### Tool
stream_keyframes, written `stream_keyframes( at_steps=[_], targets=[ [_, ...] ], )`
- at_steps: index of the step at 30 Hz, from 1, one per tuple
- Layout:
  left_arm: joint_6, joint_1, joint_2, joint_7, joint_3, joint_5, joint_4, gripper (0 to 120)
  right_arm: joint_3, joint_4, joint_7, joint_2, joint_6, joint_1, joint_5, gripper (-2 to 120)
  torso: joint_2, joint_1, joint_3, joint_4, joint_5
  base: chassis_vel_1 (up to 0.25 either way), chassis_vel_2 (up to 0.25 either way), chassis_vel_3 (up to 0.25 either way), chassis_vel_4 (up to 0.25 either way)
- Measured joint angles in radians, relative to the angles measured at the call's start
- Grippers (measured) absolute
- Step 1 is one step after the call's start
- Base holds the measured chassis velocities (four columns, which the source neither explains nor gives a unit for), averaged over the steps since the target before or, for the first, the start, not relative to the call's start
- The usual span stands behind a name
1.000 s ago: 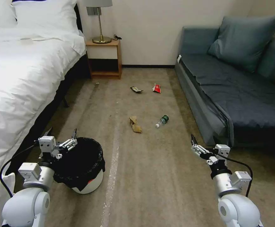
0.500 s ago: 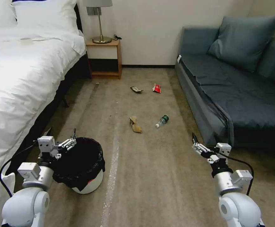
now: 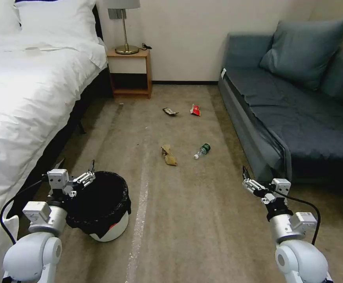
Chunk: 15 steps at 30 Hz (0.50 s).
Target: Pick up the trash bin, then pick up the garbage on the floor and place it into the trash bin.
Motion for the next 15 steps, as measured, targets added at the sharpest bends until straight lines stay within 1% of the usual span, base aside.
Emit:
stream_keyframes(
  at_steps=[7, 15],
  targets=[
    [-0.001, -0.005, 0.004, 0.001, -0.013, -0.010, 0.010, 100, 0.027, -0.001, -0.002, -0.004, -0.001, 0.011, 0.008, 100, 0.000, 0.000, 0.000, 0.0000, 0.0000, 0.000, 0.000, 0.000, 0.000],
    [-0.002, -0.015, 0.008, 0.001, -0.008, -0.012, 0.018, 100, 0.035, -0.016, -0.012, -0.005, 0.008, 0.011, -0.022, 100, 0.000, 0.000, 0.000, 0.0000, 0.0001, 0.000, 0.000, 0.000, 0.000]
  ],
)
